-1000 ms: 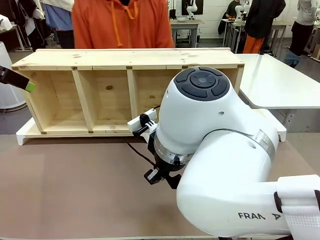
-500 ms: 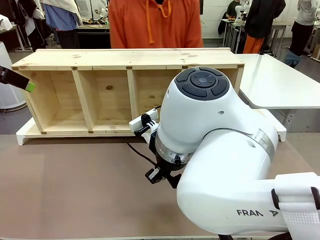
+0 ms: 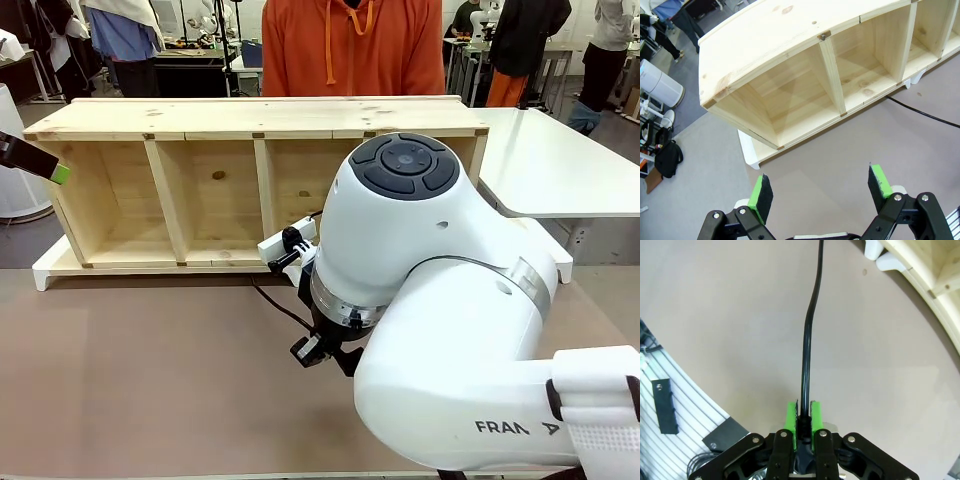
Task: Perform cable management.
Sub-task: Pull the grasped Power Cable to the location of the Power Strip.
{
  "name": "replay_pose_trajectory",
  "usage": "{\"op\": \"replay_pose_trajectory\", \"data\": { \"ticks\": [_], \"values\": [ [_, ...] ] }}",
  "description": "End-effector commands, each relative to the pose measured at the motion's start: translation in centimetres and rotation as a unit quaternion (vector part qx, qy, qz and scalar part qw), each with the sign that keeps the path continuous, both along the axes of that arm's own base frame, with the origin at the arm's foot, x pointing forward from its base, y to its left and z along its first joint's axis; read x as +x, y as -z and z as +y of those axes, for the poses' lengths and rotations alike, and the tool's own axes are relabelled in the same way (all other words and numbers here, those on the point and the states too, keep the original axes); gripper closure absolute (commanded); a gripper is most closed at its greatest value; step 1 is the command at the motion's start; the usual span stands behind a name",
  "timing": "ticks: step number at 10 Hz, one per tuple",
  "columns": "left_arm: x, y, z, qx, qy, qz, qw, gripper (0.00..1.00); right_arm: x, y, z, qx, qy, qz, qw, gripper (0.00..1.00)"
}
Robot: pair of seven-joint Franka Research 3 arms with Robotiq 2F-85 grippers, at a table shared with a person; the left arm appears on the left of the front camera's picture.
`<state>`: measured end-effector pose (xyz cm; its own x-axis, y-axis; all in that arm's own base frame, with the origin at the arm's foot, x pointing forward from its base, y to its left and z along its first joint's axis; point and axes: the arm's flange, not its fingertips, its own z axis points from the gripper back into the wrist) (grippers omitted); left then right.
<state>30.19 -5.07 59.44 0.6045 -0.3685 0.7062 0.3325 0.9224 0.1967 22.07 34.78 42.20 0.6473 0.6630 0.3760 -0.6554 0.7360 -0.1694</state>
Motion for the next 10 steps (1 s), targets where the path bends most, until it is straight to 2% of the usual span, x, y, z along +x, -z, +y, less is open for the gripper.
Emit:
{"op": "replay_pose_trajectory", "data": {
  "ticks": [1,3,5,10],
  "values": [
    [0.1,0.0,0.0,-0.001,0.000,-0.003,1.000,0.00,-2.9,-0.8,-2.6,-0.007,-0.009,0.002,1.000,0.86],
    [0.1,0.0,0.0,-0.001,0.000,-0.003,1.000,0.00,-5.8,-2.0,-5.4,-0.015,-0.007,-0.011,1.000,0.86],
    [0.1,0.0,0.0,-0.001,0.000,-0.003,1.000,0.00,-7.7,-3.2,-8.9,-0.028,0.030,-0.034,0.999,0.86],
    [0.1,0.0,0.0,-0.001,0.000,-0.003,1.000,0.00,-8.1,-4.5,-19.2,-0.002,0.152,-0.029,0.988,0.86]
  ]
}}
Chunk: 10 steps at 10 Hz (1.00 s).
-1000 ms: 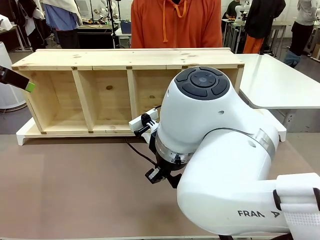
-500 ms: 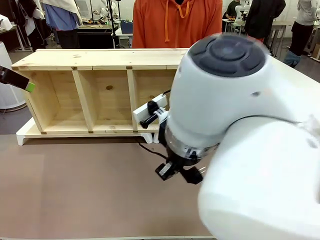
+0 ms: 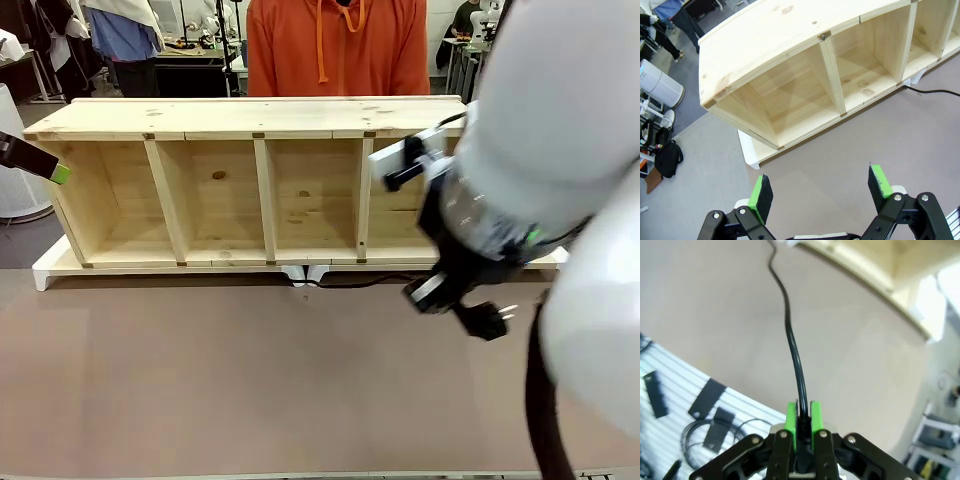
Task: Perform cable management.
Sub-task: Pull the grasped Power Cable to the location of the Power Strip.
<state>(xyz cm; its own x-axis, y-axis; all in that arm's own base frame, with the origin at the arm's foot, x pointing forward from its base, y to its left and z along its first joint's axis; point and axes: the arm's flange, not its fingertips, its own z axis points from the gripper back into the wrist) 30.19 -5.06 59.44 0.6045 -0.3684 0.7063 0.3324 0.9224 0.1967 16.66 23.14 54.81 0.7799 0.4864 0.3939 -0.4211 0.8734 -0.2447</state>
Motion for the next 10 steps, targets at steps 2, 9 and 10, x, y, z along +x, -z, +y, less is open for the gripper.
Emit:
{"op": "replay_pose_trajectory", "data": {
  "ticks": [2,9,10],
  "values": [
    [0.1,0.0,0.0,-0.001,0.000,-0.003,1.000,0.00,-3.2,7.4,-11.1,0.039,0.054,-0.011,0.998,0.86],
    [0.1,0.0,0.0,-0.001,0.000,-0.003,1.000,0.00,0.7,8.0,-18.8,0.085,0.134,-0.013,0.987,0.86],
    [0.1,0.0,0.0,-0.001,0.000,-0.003,1.000,0.00,1.8,8.3,-19.3,0.096,0.139,-0.018,0.985,0.86]
  ]
}}
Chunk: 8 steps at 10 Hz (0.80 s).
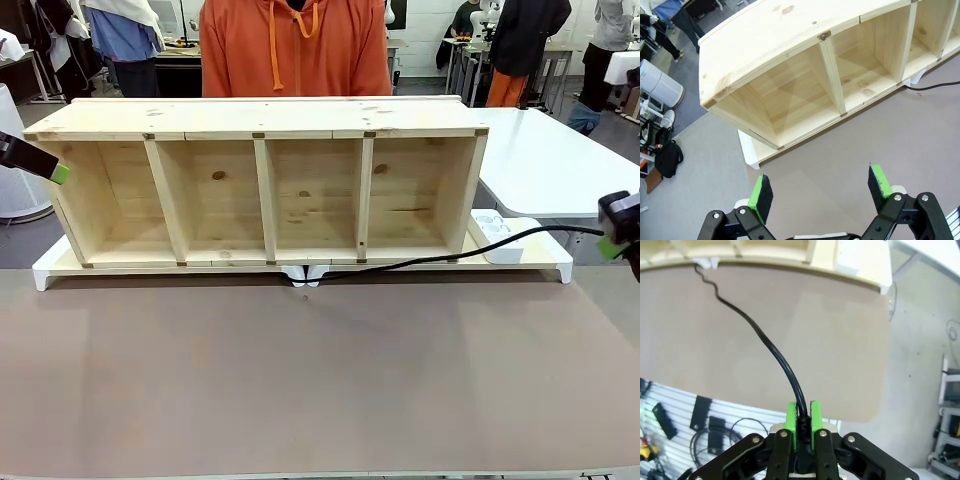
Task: Perform cable management.
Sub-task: Pull the grasped Power Cable to the location of the Power Strip.
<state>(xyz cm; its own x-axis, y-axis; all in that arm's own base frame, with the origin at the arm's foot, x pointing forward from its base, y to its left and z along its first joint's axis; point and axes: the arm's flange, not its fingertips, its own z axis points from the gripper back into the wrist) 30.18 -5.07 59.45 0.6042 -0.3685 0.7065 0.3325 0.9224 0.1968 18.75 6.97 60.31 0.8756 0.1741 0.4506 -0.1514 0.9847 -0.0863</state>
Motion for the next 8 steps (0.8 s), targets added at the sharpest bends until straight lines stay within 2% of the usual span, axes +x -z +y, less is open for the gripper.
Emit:
{"op": "replay_pose_trajectory", "data": {
  "ticks": [1,4,8],
  "values": [
    [0.1,0.0,0.0,-0.001,0.000,-0.003,1.000,0.00,1.0,14.1,-3.6,0.018,0.007,-0.024,1.000,0.86],
    [0.1,0.0,0.0,-0.001,0.000,-0.003,1.000,0.00,4.1,15.2,-4.3,0.032,0.017,-0.018,0.999,0.86],
    [0.1,0.0,0.0,-0.001,0.000,-0.003,1.000,0.00,5.2,16.1,-4.3,0.036,0.022,-0.004,0.999,0.86]
  ]
}}
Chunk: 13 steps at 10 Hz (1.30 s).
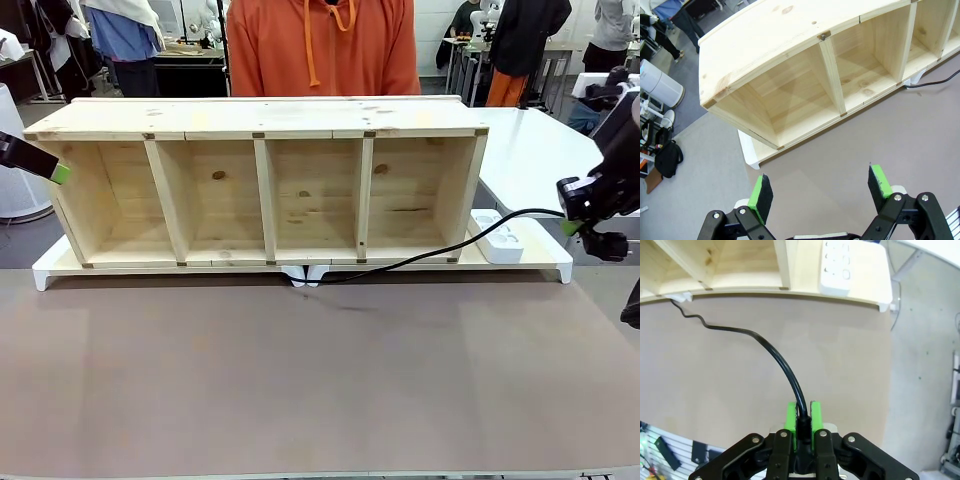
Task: Perform cable management.
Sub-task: Pull the grasped Power Cable to the location of the Power Strip.
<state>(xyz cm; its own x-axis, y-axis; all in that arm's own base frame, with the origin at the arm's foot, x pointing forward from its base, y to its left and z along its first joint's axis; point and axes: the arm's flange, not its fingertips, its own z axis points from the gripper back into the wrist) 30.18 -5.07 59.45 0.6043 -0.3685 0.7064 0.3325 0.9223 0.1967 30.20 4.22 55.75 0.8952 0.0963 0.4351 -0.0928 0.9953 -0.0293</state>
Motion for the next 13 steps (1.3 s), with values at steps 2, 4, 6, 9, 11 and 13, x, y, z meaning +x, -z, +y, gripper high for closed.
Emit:
{"op": "replay_pose_trajectory", "data": {
  "ticks": [2,4,6,9,11,13],
  "values": [
    [0.1,0.0,0.0,-0.001,0.000,-0.003,1.000,0.00,-6.1,11.6,-1.6,0.010,-0.009,-0.017,1.000,0.86],
    [0.1,0.0,0.0,-0.001,0.000,-0.003,1.000,0.00,0.6,0.5,0.1,0.000,0.000,0.002,1.000,0.86],
    [0.1,0.0,0.0,-0.001,0.000,-0.003,1.000,0.00,0.6,0.5,0.1,0.000,0.000,0.002,1.000,0.86],
    [0.1,0.0,0.0,-0.001,0.000,-0.003,1.000,0.00,0.6,0.5,0.1,0.000,0.000,0.002,1.000,0.86],
    [0.1,0.0,0.0,-0.001,0.000,-0.003,1.000,0.00,0.6,0.5,0.2,-0.002,-0.002,0.002,1.000,0.86],
    [0.1,0.0,0.0,-0.001,0.000,-0.003,1.000,0.00,2.4,0.5,-2.3,0.004,0.036,-0.007,0.999,0.86]
  ]
}}
